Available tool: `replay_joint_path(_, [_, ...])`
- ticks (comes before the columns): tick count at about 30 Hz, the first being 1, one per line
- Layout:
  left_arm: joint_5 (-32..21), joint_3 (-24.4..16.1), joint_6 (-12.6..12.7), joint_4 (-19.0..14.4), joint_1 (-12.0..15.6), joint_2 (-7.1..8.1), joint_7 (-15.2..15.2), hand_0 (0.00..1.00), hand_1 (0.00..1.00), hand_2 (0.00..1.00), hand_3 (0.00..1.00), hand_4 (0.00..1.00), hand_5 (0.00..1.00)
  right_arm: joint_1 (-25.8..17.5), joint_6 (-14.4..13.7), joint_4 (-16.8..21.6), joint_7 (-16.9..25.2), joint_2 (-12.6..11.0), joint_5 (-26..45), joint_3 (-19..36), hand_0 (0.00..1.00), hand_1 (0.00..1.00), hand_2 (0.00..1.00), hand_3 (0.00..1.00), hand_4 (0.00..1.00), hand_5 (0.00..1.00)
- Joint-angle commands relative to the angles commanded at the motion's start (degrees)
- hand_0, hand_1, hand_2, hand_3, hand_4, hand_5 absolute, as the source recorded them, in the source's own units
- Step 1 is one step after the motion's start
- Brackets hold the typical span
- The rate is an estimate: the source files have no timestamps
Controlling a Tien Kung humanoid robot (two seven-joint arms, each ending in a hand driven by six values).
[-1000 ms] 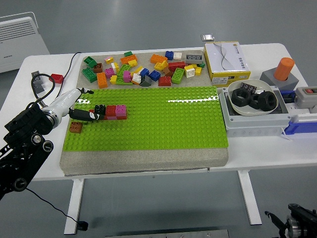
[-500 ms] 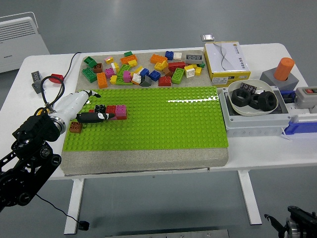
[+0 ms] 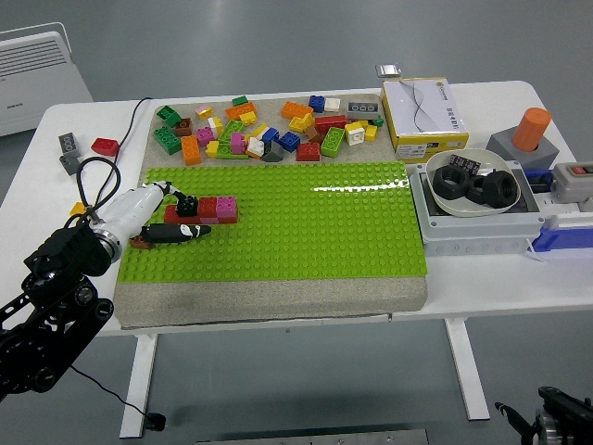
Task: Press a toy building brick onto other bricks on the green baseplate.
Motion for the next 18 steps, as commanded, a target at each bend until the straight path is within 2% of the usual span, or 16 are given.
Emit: replay_joint_path(18, [-1.2, 1.8, 0.1, 3.2, -1.2, -0.90, -0.2, 0.995, 0.985, 0.998, 0.775, 0.998, 0.731, 0.5, 0.0, 0.0, 0.0, 0.1, -0.3, 0.1, 0.578, 0.595, 0.672, 0.832, 0.996, 0.998])
